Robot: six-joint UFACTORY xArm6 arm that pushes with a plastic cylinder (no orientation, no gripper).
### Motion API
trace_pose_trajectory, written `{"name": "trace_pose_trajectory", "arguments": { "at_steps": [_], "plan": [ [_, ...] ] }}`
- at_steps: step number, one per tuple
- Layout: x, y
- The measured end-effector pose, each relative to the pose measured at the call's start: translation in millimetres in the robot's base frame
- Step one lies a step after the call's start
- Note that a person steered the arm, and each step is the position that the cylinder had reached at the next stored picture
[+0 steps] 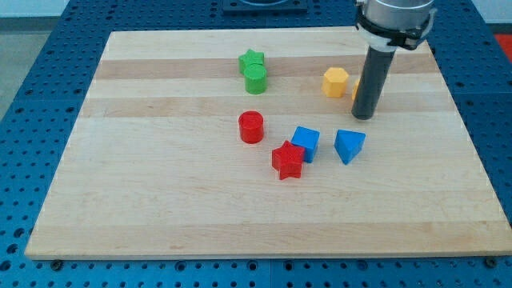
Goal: Push the yellow heart into the yellow hexagon
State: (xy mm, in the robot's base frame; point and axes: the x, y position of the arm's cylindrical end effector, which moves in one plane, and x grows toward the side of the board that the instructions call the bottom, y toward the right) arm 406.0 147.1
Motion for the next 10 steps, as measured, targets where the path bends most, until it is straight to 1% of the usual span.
{"name": "trace_pose_trajectory", "arguments": {
  "at_steps": [1,2,3,4,7,8,9,10],
  "plan": [
    [-1.6,-2.2],
    [23.1,20.7],
    [14.1,46.9],
    [-4.0,35.0],
    [-4.9,-6.1],
    [-0.5,-0.7],
    [15.4,44.9],
    [-19.6,50.6]
  ]
}}
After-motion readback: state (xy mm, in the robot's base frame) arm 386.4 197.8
